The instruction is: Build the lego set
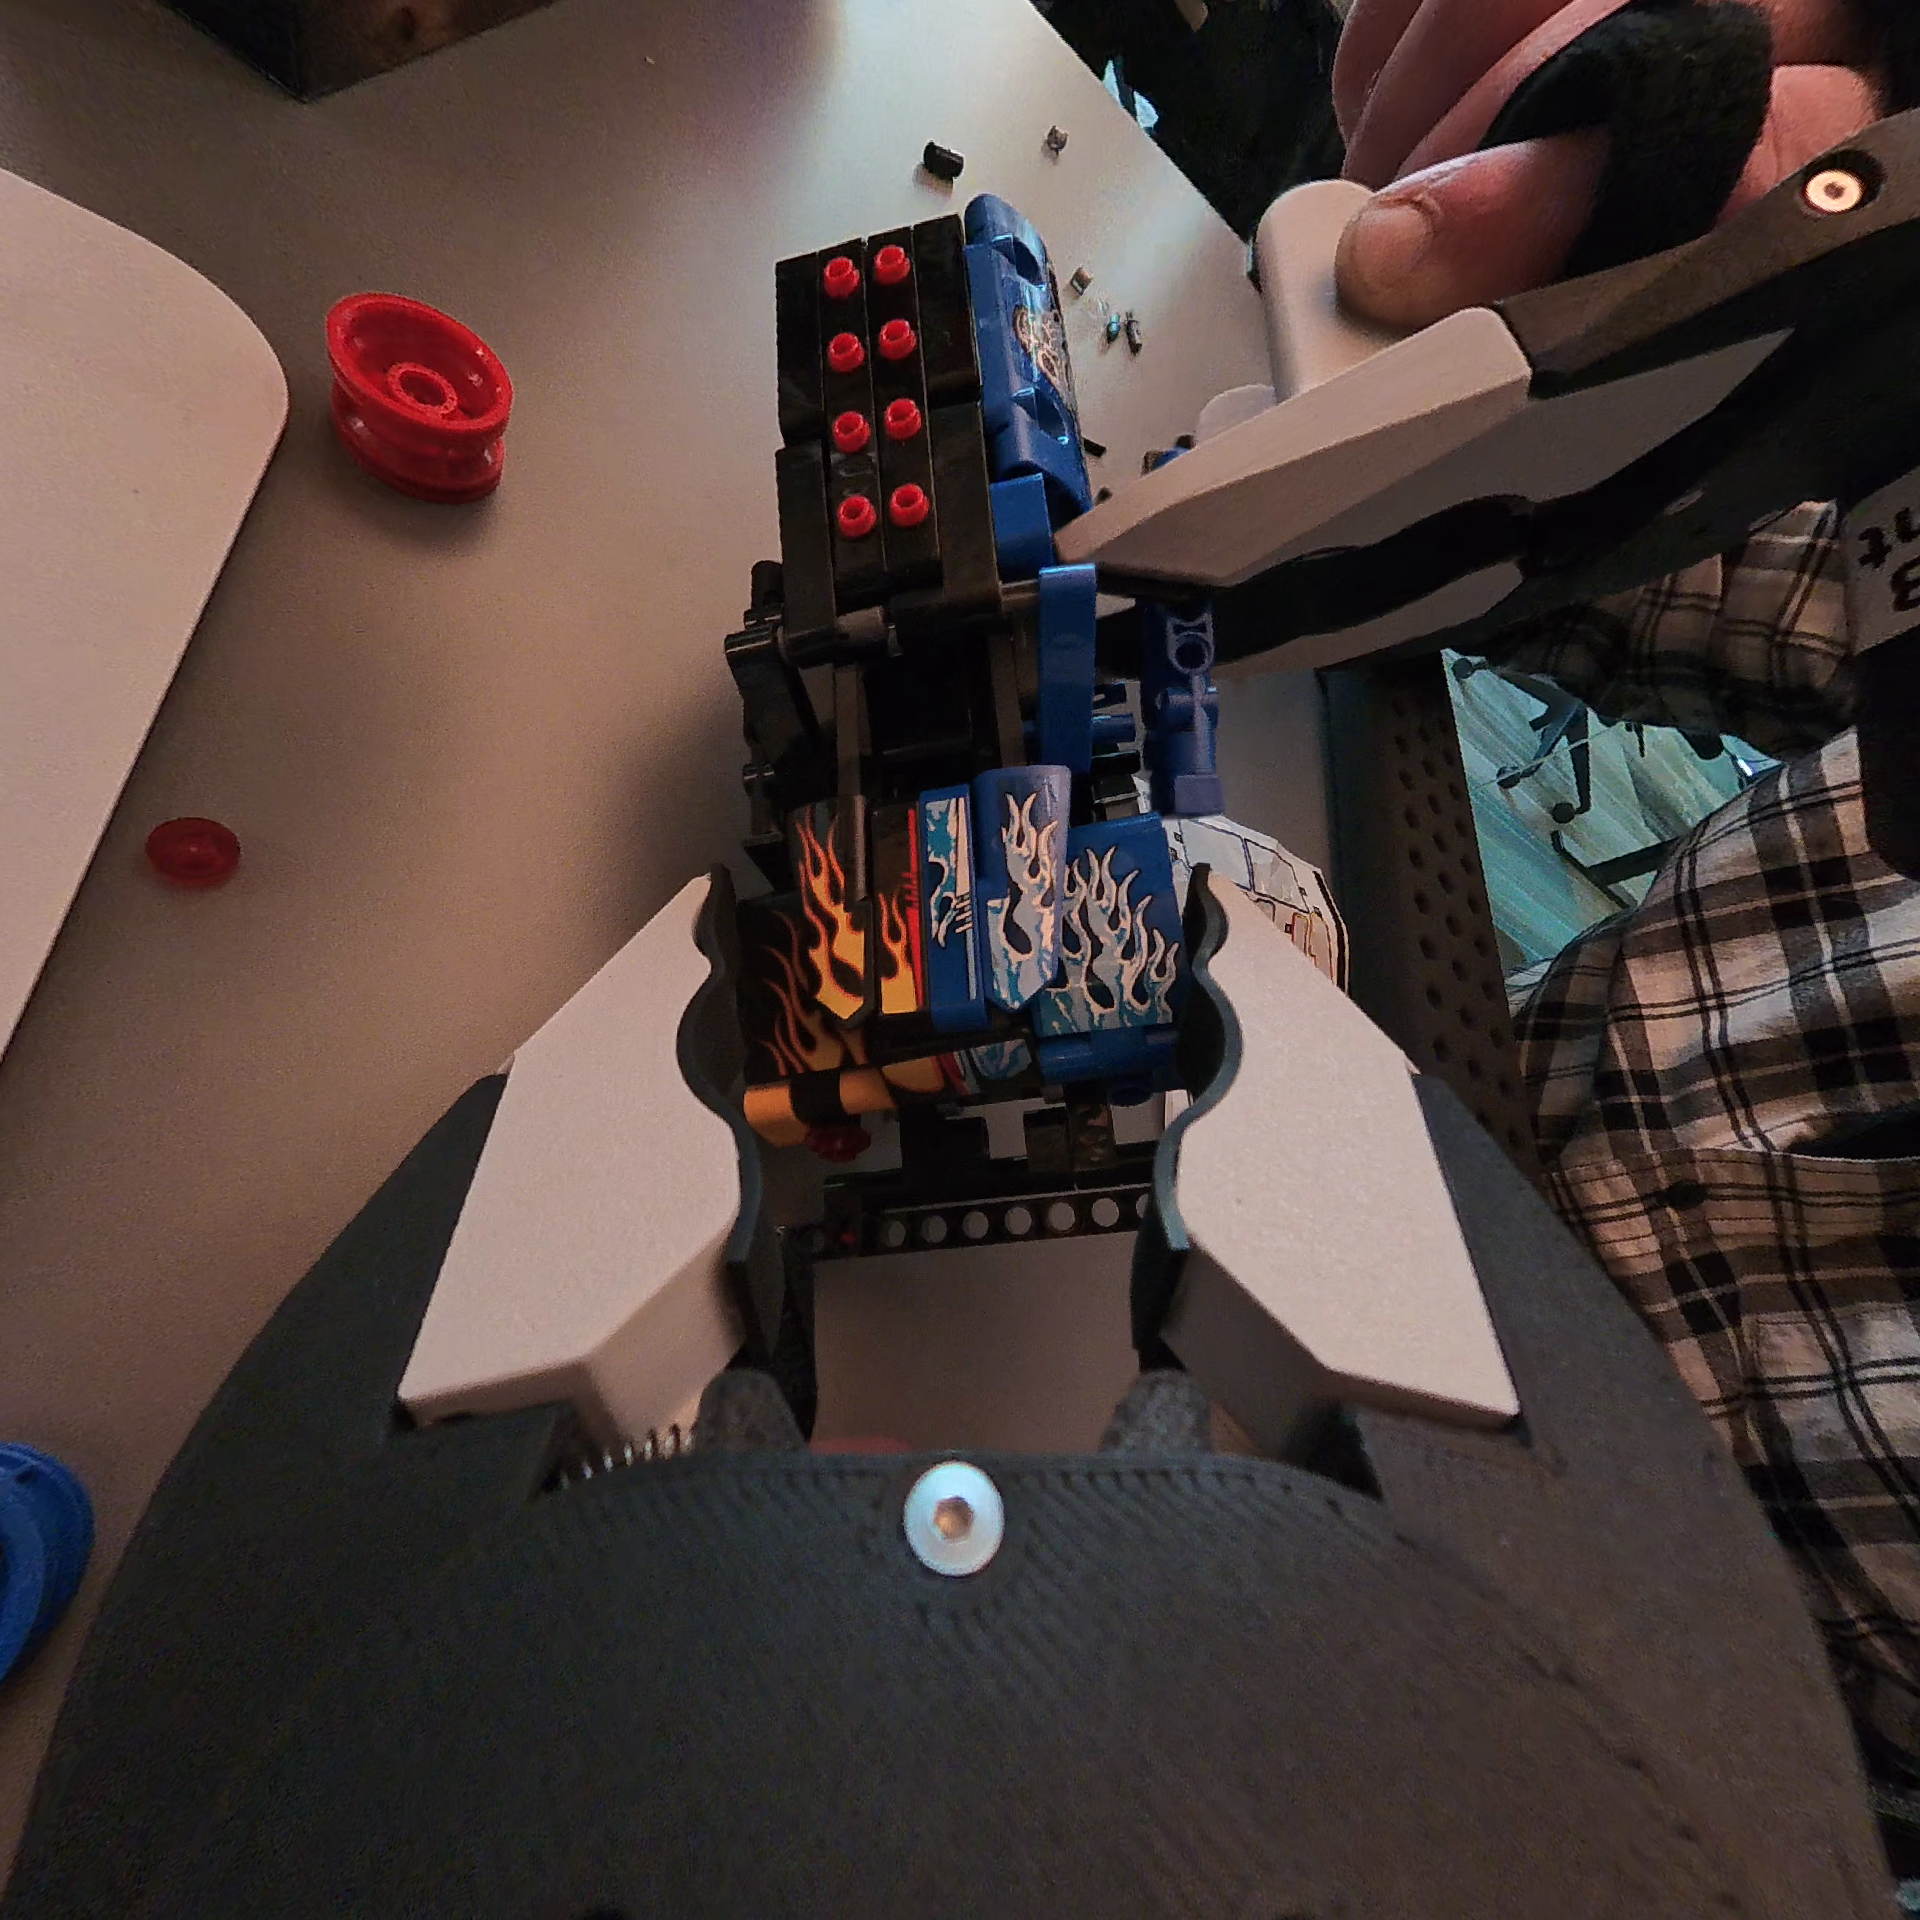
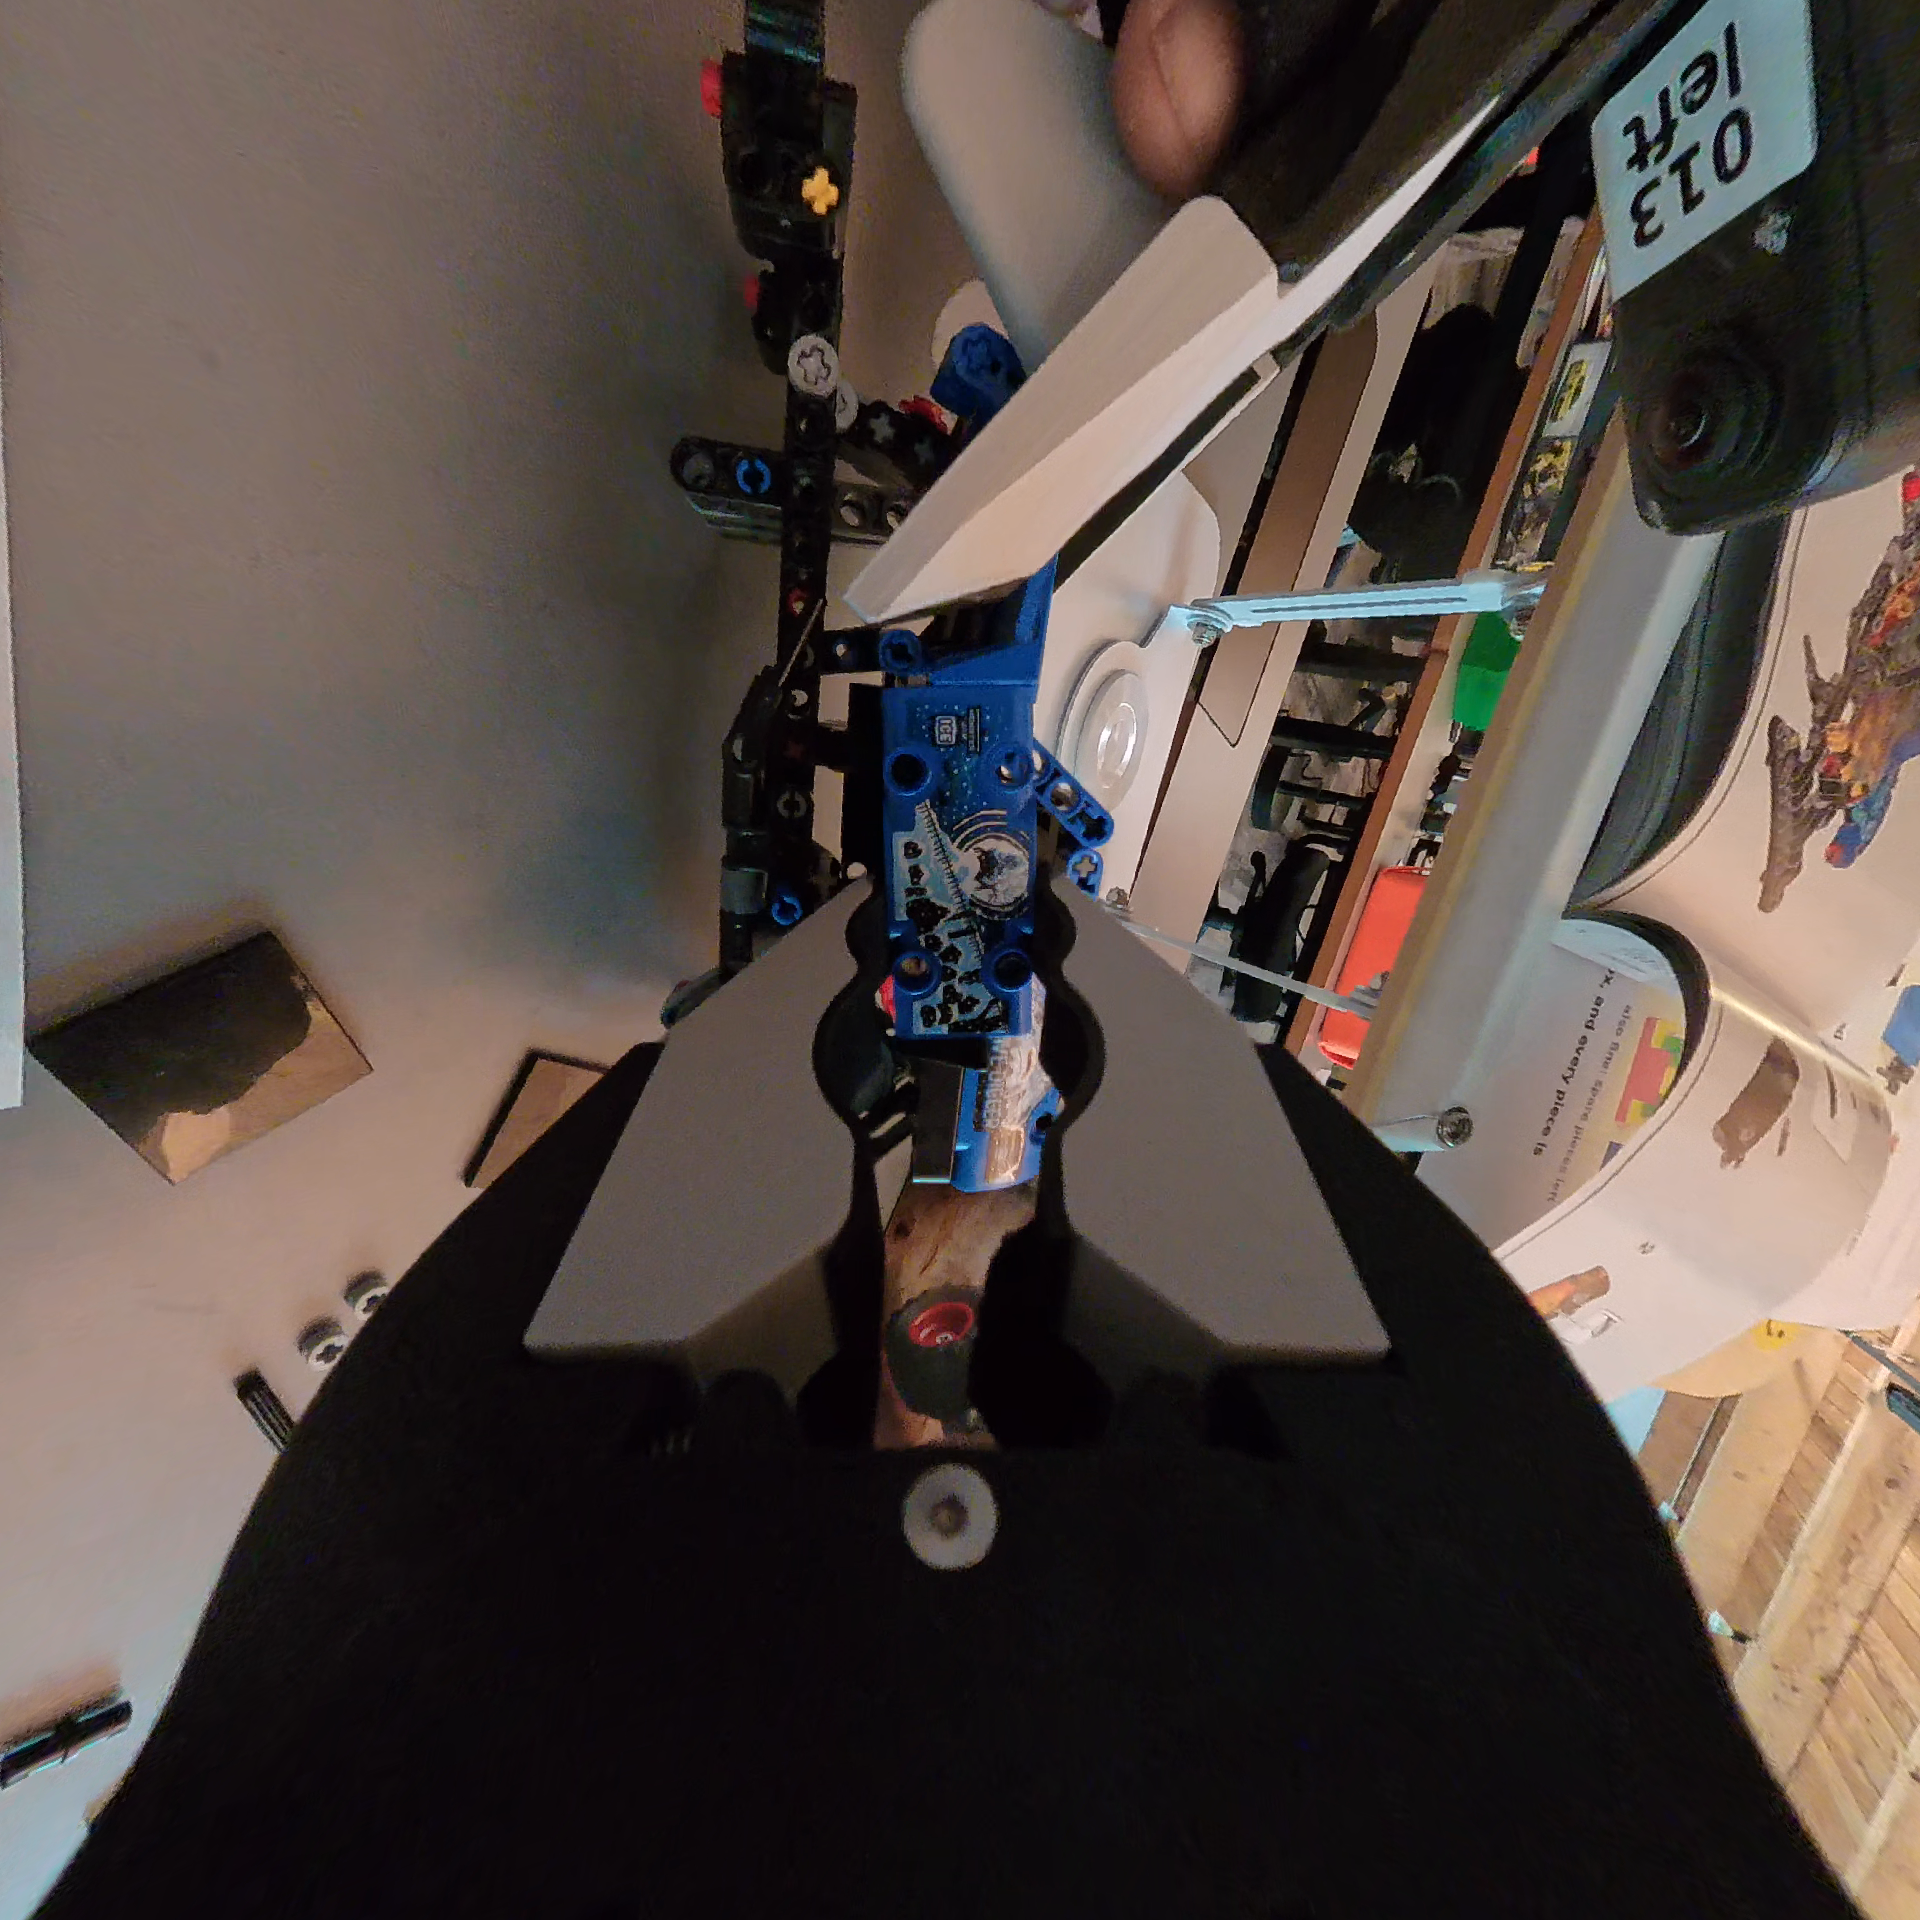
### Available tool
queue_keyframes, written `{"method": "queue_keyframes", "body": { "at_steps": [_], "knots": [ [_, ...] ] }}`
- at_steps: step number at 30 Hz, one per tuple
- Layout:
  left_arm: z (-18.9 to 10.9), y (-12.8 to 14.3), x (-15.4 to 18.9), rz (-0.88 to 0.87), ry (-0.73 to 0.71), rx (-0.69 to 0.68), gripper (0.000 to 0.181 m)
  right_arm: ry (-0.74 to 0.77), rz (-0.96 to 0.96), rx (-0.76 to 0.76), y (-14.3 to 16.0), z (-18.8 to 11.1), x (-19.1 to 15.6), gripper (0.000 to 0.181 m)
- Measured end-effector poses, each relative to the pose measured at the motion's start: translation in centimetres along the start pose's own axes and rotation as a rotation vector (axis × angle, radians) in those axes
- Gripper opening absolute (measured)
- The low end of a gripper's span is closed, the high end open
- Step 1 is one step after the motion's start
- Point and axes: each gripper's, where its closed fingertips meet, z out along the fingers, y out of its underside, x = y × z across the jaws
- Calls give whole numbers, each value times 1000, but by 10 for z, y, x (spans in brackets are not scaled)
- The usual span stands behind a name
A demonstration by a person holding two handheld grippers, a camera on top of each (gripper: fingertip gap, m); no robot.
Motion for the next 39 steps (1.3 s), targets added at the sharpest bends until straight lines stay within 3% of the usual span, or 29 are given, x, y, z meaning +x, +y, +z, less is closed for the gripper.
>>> {"method": "queue_keyframes", "body": {
  "at_steps": [16, 28, 39],
  "knots": [
    [1, 0, 1, 1, 5, 3, 85, 1, 56, 77, -2, -10, -7, 24],
    [3, 2, 3, 32, -42, -13, 84, 430, -121, 68, -7, -21, -5, 24],
    [4, 3, 4, 46, -60, -13, 84, 485, -148, 95, -12, -24, -7, 24]
  ]
}}
